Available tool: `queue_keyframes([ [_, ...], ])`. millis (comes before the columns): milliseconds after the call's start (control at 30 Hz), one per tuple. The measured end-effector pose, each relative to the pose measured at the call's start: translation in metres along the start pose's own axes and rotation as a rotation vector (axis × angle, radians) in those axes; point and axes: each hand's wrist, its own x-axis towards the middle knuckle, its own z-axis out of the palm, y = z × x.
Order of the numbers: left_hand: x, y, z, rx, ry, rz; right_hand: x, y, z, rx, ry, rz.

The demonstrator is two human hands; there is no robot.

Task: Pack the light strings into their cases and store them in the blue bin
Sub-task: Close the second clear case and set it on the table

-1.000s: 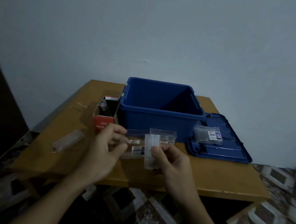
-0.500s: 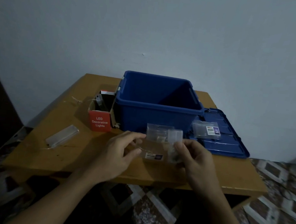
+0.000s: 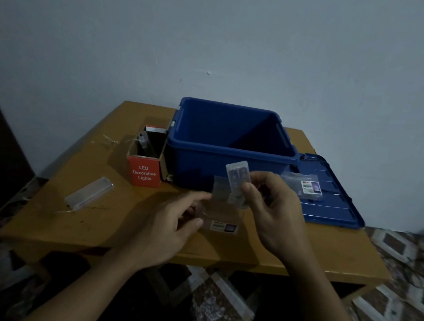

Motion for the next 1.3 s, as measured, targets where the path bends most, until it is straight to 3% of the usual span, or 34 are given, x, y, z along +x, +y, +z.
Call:
queue_keyframes([
  [333, 0.001, -0.001, -0.001, -0.092, 0.044, 0.019, -0.006, 0.008, 0.007, -0.185, -0.052, -0.163],
  [833, -0.002, 0.003, -0.003, -0.151, 0.076, 0.017, 0.007, -0.019, 0.003, -0.663, -0.423, -0.272],
  [1100, -0.002, 0.006, -0.002, -0.162, 0.067, 0.027, 0.006, -0.013, 0.005, -0.624, -0.451, -0.358],
  [1300, -0.005, 0.007, 0.001, -0.166, 0.092, 0.067, -0.004, 0.001, 0.011, -0.6, -0.327, -0.399],
])
